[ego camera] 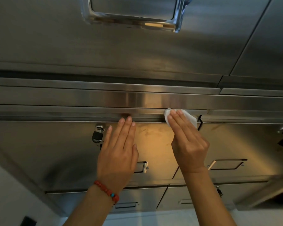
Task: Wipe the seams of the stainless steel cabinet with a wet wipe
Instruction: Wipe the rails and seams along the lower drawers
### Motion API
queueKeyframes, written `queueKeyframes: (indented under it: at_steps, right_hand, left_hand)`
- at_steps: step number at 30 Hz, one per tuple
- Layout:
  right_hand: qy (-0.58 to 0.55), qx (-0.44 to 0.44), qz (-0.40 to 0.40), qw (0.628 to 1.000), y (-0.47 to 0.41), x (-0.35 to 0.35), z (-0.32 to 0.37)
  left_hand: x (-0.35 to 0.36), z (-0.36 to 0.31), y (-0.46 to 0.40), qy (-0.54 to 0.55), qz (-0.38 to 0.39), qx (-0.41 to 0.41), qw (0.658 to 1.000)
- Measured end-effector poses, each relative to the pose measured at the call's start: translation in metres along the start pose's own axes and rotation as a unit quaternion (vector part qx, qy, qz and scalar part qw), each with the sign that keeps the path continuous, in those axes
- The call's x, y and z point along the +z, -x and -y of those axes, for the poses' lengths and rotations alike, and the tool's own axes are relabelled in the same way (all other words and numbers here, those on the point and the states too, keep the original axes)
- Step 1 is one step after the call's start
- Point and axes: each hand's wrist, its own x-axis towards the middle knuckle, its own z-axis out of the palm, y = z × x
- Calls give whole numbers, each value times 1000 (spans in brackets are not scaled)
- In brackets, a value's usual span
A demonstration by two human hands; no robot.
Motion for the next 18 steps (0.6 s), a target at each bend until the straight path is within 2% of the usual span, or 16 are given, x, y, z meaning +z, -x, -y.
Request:
queueKeyframes:
  at_steps: [18]
  right_hand:
    - [40, -5, 7, 999, 4, -18, -32]
  left_hand:
    - [1, -2, 0, -4, -2, -3, 1000]
